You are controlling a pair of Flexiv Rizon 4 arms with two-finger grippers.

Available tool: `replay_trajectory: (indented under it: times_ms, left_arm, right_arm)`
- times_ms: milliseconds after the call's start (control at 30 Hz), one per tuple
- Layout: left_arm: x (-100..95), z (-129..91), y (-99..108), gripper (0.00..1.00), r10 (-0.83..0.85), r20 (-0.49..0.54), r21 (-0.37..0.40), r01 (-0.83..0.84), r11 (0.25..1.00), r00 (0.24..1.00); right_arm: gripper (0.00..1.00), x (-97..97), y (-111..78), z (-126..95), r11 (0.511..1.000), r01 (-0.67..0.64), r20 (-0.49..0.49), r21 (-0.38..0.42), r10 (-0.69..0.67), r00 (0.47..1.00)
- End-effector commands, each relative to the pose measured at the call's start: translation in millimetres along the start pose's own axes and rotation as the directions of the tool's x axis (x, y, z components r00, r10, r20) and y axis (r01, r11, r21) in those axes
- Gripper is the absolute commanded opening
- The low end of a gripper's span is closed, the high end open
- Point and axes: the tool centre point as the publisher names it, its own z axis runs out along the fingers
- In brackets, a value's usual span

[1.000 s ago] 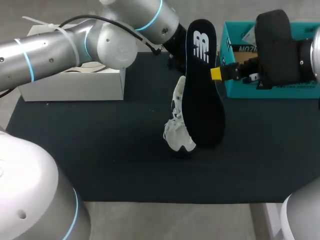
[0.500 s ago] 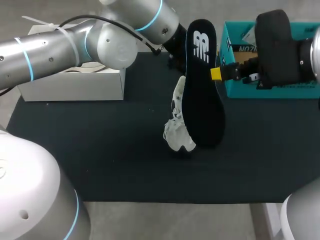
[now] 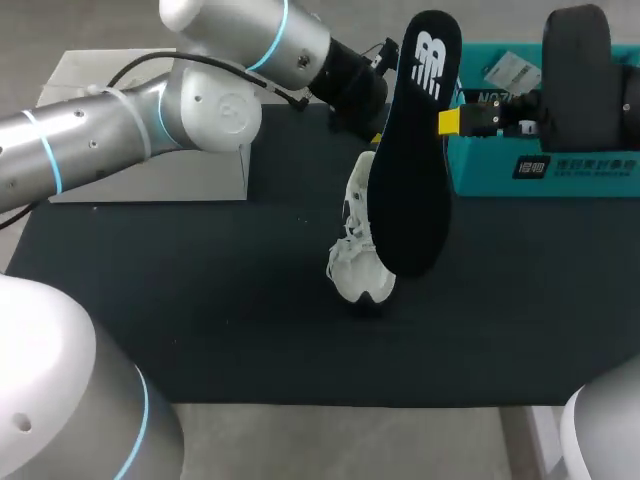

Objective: Take the shoe out of the shoebox, open the shoe tongue, remove and reinsert the insole, then place the shoe into the shoebox

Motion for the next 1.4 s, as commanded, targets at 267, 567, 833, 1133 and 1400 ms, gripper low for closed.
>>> replay_trajectory:
  times_ms: [267, 567, 833, 1133, 1400]
  left_arm:
    - [-14.1, -40, 4, 1.0, 0.07, 0.204, 0.028, -0.077, 0.997, 0.977]
    - [-35.5, -77, -10, 1.0, 0.123, 0.345, 0.04, -0.145, 0.989, 0.931]
    - [-46.7, -104, -24, 1.0, 0.128, 0.468, 0.095, -0.194, 0.976, 0.874]
    - [-50.9, -131, -39, 1.0, 0.099, 0.5, 0.23, -0.242, 0.943, 0.86]
    - [-51.9, -142, -43, 1.0, 0.126, 0.545, 0.214, -0.284, 0.935, 0.829]
  right_arm:
    - [0.0, -45.6, 11.6, 9, 0.995, -0.098, -0.046, 0.031, 0.099, 0.994]
    - [0.0, -85.8, 35.8, 18, 0.95, -0.297, -0.014, 0.1, 0.3, 0.954]
    - [0.0, -126.0, 55.9, 35, 0.849, -0.5, -0.053, 0.172, 0.515, 0.856]
    - [0.0, -154.8, 68.4, 63, 0.795, -0.526, -0.02, 0.303, 0.557, 0.83]
    - [0.0, -172.1, 80.0, 76, 0.707, -0.594, -0.01, 0.383, 0.646, 0.763]
